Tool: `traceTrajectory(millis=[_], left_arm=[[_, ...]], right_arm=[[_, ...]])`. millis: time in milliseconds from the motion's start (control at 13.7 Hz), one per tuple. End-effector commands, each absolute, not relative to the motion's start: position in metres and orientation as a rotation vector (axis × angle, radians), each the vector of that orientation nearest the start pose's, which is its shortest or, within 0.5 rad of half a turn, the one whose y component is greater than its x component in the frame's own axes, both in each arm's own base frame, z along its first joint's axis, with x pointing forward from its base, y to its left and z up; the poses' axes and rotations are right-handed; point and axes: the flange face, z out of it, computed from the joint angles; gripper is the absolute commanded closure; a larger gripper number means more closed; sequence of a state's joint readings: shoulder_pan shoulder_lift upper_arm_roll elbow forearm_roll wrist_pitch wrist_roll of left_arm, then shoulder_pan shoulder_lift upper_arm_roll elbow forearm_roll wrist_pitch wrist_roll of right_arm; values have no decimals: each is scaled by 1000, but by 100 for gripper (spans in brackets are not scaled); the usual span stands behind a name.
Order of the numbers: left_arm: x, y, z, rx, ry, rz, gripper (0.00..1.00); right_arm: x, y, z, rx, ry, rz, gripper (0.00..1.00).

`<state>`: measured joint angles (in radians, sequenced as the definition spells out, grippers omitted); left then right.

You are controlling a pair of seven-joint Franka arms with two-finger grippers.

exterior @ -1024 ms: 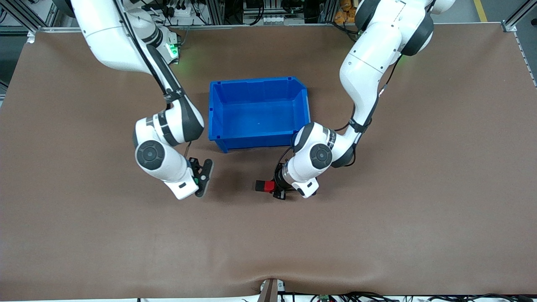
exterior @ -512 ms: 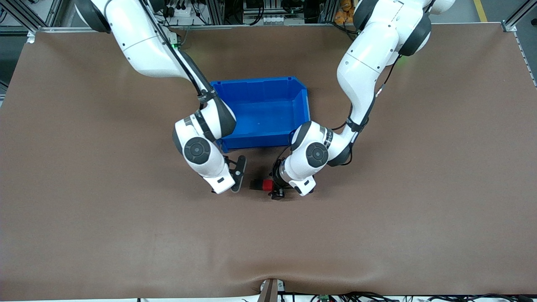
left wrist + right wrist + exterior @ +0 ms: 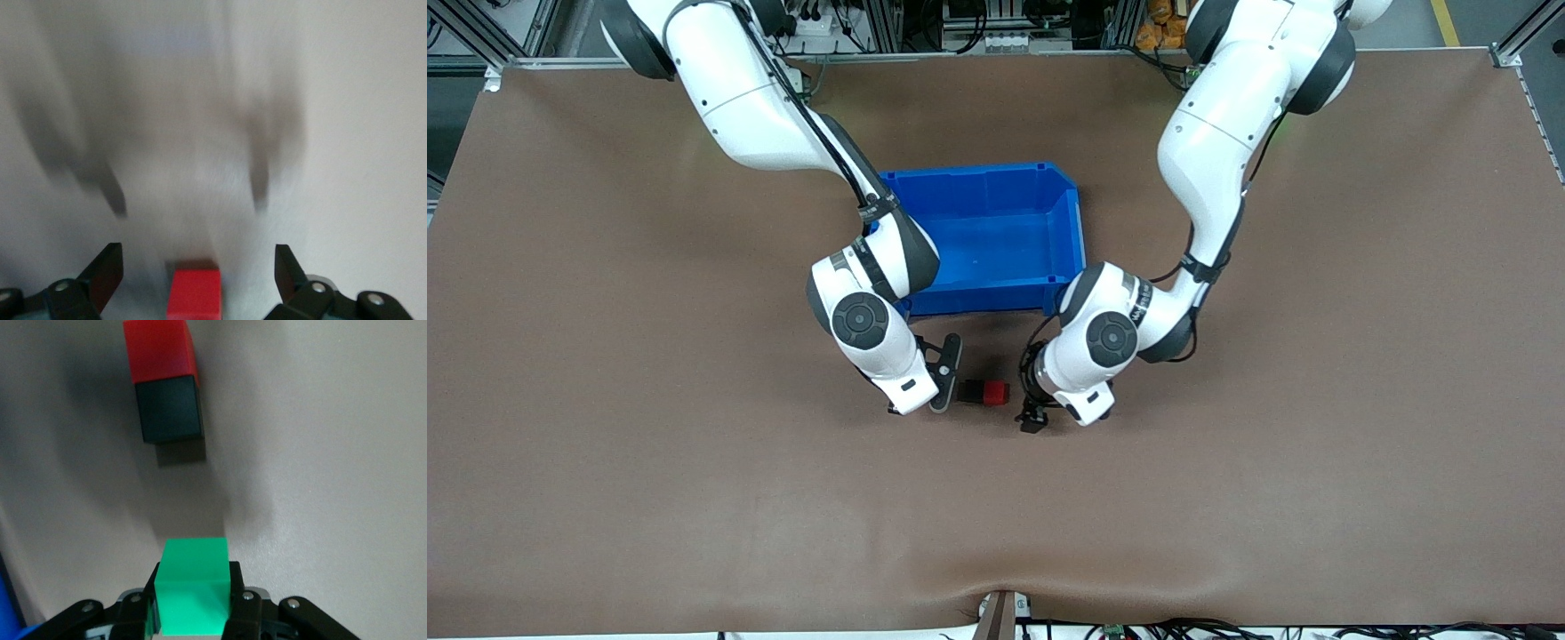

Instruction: Attach green and red cubes to black cube

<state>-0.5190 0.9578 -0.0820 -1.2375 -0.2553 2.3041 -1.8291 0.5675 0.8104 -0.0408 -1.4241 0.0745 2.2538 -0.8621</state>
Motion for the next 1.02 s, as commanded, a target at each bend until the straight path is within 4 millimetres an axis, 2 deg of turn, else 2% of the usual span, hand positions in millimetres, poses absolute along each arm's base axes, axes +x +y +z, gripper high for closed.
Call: traceTrajectory(millis=[0,73,293,439,659,732,878,951], left_arm=[[647,-401,223,-2562,-2056,349,0],[648,-397,230,-2583,-2020,355,0],[664,-359,252,-2664,-1890,373,0],[672,-341,262,-2699,-1845,380,0],[681,-323,279,-2746,-1803,364,0],[682,-316,283,-2785,-1739,366,0],[692,-289,298,-2844,-1665,359,0],[692,-284,308,-2892,-1589,351,0]], right_arm=[[626,392,211,-2460,-1933,-46,100],[626,394,209,-2460,-1933,-46,100],[623,411,201,-2473,-1924,-88,100],[622,417,197,-2471,-1926,-90,100],[621,421,191,-2467,-1935,-102,100],[620,423,190,-2464,-1939,-104,100],[621,424,188,-2463,-1941,-111,100],[622,424,189,-2464,-1940,-118,100]])
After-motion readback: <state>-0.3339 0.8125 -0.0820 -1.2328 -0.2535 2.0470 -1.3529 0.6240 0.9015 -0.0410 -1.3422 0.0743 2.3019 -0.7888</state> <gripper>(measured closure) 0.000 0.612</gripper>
